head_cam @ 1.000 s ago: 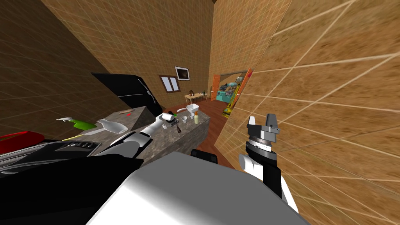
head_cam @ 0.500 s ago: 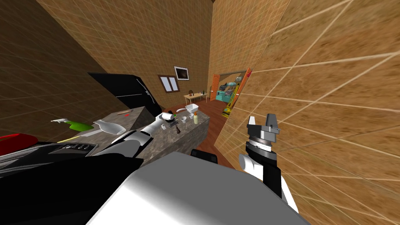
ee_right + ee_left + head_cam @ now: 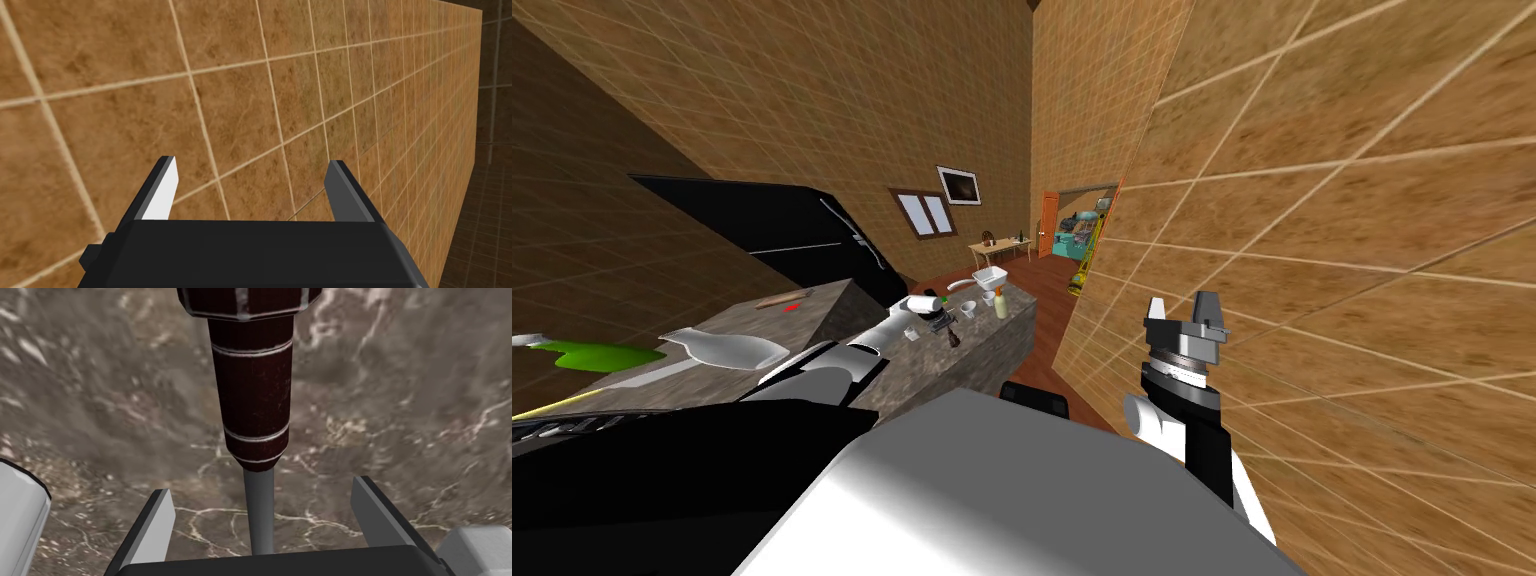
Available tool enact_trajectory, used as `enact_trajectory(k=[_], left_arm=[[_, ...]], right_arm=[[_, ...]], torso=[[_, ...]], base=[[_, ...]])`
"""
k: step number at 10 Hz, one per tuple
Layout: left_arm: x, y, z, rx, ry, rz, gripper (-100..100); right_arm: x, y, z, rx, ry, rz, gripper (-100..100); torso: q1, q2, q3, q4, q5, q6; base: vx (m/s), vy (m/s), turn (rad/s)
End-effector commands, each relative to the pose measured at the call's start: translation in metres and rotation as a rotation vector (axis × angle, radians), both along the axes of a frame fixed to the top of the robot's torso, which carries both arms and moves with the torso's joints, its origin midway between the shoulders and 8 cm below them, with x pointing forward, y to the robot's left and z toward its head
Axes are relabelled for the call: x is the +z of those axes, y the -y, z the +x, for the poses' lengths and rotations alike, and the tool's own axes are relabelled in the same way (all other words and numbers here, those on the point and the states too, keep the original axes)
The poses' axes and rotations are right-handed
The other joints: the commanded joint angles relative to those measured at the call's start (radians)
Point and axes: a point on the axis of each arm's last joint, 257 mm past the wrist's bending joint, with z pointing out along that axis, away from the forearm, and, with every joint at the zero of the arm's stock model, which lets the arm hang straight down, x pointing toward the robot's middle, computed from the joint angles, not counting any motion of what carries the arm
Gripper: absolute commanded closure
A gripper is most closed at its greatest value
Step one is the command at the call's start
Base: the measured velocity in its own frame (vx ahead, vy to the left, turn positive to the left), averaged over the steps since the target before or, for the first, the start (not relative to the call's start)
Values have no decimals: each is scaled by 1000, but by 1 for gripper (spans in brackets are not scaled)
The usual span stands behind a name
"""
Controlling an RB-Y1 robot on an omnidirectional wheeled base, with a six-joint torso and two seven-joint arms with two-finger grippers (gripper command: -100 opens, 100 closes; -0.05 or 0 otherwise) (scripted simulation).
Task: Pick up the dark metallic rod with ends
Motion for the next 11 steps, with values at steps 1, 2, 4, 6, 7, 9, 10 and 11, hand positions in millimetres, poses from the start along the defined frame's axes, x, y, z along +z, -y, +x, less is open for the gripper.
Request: enact_trajectory(k=[1, 2, 4, 6, 7, 9, 10, 11], left_arm=[[-6, -16, -13, 17, -8, -2, -100], [-9, -35, -29, 42, -8, -3, -100], [-11, -54, -46, 68, -7, -2, -100], [-10, -89, -76, 114, 5, 7, -100], [-9, -107, -92, 143, 13, 14, -100], [-8, -125, -112, 162, 13, 27, -100], [-10, -115, -102, 156, 8, 19, -100], [-10, -117, -103, 154, 10, 22, 100]], right_arm=[[0, 0, 0, 0, 0, 0, 0], [0, 0, 0, 0, 0, 0, 0], [0, 0, 0, 0, 0, 0, 0], [0, 0, 0, 0, 0, 0, 0], [0, 0, 0, 0, 0, 0, 0], [0, 0, 0, 0, 0, 0, 0], [0, 0, 0, 0, 0, 0, 0], [0, 0, 0, 0, 0, 0, 0]], torso=[[0, 0, 0, 0, 0, 0], [1, 0, 0, 0, 0, -1], [1, -1, -1, 0, 1, 1], [4, 0, -1, -1, 3, 0], [3, -1, -1, -1, 3, 0], [5, -1, -1, -1, 4, -1], [5, -1, -1, -1, 4, 0], [7, -1, -1, -1, 4, -1]], base=[[9, -67, -68], [15, -61, -151], [11, -63, -174], [5, -77, -211], [12, -84, -288], [13, -50, -118], [4, -21, -43], [0, 0, 0]])
